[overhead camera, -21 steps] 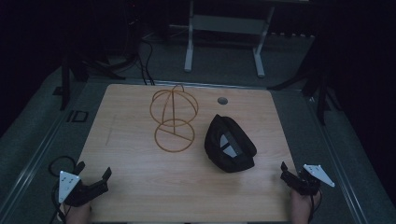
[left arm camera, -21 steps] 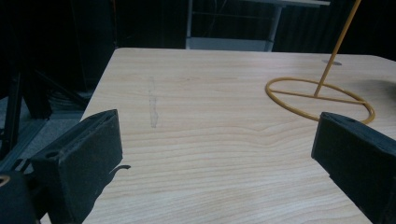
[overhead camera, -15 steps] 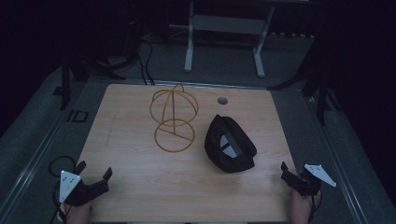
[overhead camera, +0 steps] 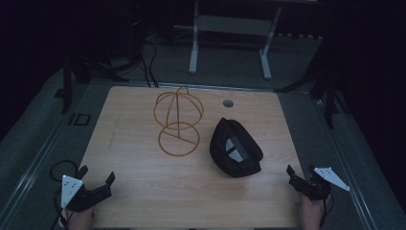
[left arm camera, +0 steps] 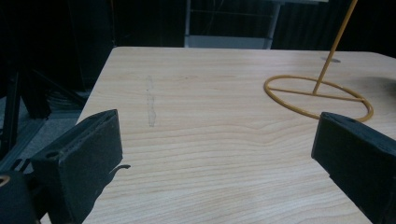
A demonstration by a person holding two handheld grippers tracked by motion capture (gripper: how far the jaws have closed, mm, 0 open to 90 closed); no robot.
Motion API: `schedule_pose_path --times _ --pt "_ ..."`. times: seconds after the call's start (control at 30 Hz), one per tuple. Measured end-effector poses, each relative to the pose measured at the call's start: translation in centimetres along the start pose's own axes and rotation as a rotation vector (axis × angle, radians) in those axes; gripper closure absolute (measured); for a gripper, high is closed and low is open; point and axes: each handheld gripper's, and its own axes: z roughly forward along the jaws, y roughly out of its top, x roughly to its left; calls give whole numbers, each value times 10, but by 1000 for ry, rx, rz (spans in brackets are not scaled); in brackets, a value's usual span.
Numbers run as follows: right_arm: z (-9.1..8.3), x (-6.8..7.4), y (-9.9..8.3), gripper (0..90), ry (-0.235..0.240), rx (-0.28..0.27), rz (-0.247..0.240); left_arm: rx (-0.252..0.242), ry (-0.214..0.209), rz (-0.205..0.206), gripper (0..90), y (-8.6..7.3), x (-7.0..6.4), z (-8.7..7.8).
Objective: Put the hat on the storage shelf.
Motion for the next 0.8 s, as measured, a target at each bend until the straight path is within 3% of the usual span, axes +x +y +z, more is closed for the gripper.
schedule_pose_path --times 0.2,0.43,0.7,0.8 --pt "-12 13 27 121 140 -20 -6 4 -6 6 25 0 0 0" --pt "-22 37 50 114 299 -21 -56 7 -8 5 25 0 0 0" --pt "-30 70 68 103 471 -5 -140 8 -13 -2 25 0 0 0" --pt "-31 85 71 104 508 7 -188 12 -15 0 25 0 0 0"
